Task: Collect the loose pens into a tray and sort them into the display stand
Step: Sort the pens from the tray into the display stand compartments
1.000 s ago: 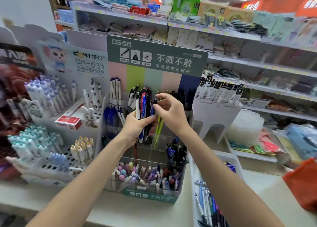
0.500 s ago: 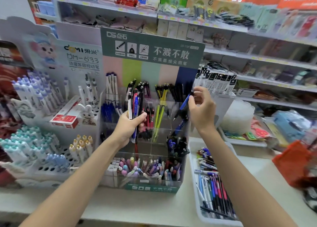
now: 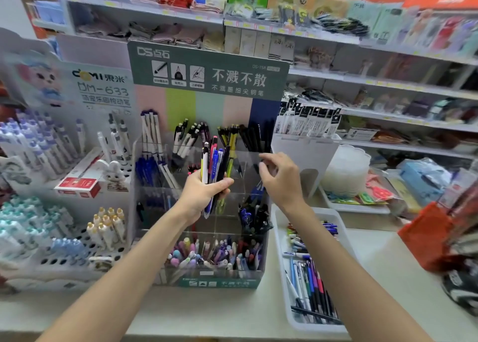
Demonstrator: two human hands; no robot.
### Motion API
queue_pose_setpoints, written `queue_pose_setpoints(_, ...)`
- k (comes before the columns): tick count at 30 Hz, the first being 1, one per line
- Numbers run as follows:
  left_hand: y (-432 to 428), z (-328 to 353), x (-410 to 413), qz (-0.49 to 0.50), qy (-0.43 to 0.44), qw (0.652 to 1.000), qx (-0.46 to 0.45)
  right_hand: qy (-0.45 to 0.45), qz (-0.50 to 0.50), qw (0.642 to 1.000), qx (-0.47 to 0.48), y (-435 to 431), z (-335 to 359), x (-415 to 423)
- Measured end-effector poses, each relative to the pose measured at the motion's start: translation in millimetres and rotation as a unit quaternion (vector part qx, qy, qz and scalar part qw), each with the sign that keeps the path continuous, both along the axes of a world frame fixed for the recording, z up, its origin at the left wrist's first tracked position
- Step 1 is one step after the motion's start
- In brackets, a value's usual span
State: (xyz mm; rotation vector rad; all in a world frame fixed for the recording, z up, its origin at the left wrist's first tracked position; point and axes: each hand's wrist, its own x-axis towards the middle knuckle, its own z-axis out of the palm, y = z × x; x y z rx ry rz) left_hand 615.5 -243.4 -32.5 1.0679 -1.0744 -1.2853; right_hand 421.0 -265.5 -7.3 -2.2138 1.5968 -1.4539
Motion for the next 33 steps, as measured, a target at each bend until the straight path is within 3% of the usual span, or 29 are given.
queue_pose_setpoints(6,6.8,8.3,-15.8,-0.014,-0.031,0.999,-0.026,-0.091,0.123,0.982,0.109,2.1,14.9,41.3)
queue_pose_setpoints(12,3.3,15.9,-5.1,0.008,0.054,0.999,-0.001,-0.211,0.053,0.969,0.114,-12.2,30.4,35.9)
queue_pose_setpoints(15,-2.1,18.8,-0.6,0.011,0.054,0.998,-0.004,-0.246,0.024,0.967,0.058,-19.9,49.5,20.0)
queue_pose_setpoints(22,-10.6,33.1,-14.3,0.012,0.033,0.999,-0.020,-0.163,-0.026,0.975,-0.147,-44.1,89.1,-10.6)
queue_pose_setpoints(25,-11.7,35.4,-21.7,-0.004,0.033,0.999,-0.022,-0.086,-0.016,0.988,-0.124,-56.2,78.8,-15.2)
queue_pose_setpoints(29,-10.3,35.8,-28.3,-0.023,0.043,0.999,-0.016,0.037,0.033,0.999,0.018,-64.6,48.3,-14.6)
queue_pose_setpoints(33,-12.9,34.2,-30.3,-0.025,0.050,0.998,-0.015,-0.002,0.019,0.998,-0.053,-58.3,39.3,-14.9)
